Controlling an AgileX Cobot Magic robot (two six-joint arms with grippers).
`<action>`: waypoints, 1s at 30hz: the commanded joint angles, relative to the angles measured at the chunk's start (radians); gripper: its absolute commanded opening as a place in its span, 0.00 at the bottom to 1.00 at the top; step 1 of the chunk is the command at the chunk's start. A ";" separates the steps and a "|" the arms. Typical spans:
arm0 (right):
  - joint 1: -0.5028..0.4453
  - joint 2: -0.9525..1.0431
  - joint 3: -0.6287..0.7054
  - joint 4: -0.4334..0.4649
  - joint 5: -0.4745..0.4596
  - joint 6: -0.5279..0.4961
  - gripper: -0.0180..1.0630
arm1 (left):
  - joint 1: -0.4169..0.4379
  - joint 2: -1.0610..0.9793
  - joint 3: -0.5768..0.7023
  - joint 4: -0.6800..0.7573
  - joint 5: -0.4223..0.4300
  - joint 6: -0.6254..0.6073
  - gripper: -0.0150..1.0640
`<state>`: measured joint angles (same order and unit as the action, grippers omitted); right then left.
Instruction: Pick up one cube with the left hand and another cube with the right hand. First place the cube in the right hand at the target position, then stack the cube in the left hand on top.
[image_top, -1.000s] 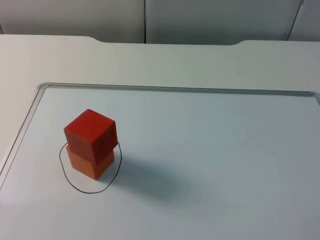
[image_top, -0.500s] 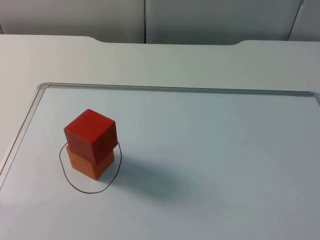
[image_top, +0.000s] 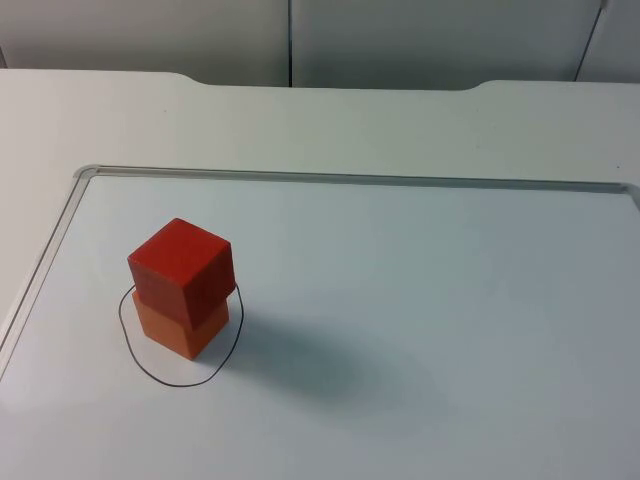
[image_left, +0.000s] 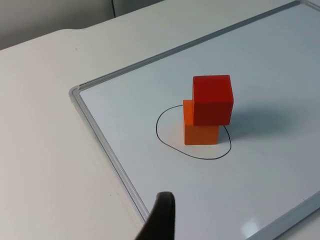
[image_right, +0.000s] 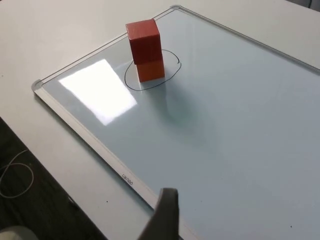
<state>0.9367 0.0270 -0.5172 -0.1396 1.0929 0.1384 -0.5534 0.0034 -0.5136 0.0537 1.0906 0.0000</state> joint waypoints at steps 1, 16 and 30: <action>0.003 -0.005 0.006 0.004 -0.012 -0.009 0.73 | 0.002 -0.003 0.004 -0.002 -0.012 -0.006 0.80; 0.003 -0.005 0.006 0.004 -0.012 -0.011 0.99 | 0.002 -0.003 0.004 -0.002 -0.012 -0.006 0.99; 0.003 -0.005 0.006 0.013 -0.012 -0.007 0.99 | 0.002 -0.003 0.004 -0.002 -0.012 -0.006 0.99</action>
<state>0.9367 0.0270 -0.5172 -0.1347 1.0922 0.1348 -0.5534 0.0034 -0.5136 0.0537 1.0886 0.0000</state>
